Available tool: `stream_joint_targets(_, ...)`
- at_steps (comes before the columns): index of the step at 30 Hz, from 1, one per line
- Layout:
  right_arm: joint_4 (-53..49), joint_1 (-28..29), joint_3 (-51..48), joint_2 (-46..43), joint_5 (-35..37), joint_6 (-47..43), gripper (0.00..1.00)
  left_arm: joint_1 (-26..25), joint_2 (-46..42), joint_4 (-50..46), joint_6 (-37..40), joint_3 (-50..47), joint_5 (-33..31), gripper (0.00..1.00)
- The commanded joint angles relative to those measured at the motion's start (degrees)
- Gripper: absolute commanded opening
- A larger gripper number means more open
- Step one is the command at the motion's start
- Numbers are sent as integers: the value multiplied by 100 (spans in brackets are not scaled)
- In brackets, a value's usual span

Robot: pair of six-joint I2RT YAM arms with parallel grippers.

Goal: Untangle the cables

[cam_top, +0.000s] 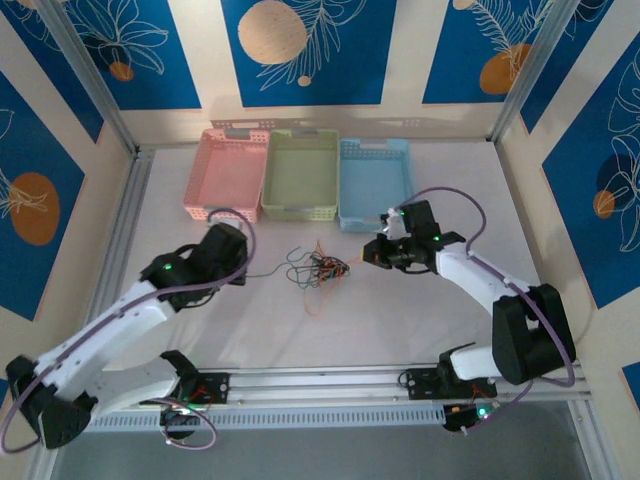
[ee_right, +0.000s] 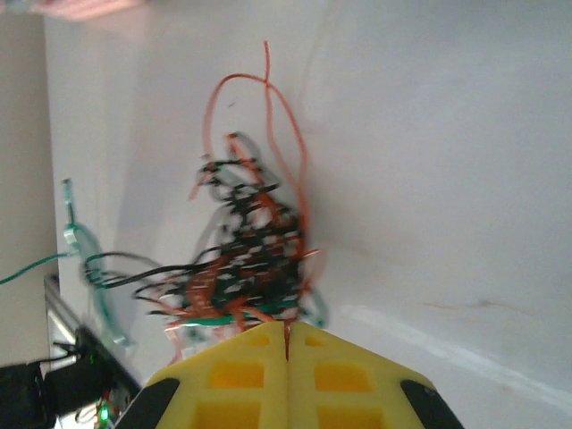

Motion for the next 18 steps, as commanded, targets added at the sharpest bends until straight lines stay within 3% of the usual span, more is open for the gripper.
stream_joint_targets(1,-245,-453,-302,-268,134,57,0,302,-469,-944,22,274,-564,0)
stream_joint_targets(10,-192,-1245,-778,-424,498,172,0,832,-905,-1890,548,1362,-1320,0)
stream_joint_targets(18,-263,-1563,-866,-649,796,224,0,1098,-775,-2132,1055,2119,-1873,0)
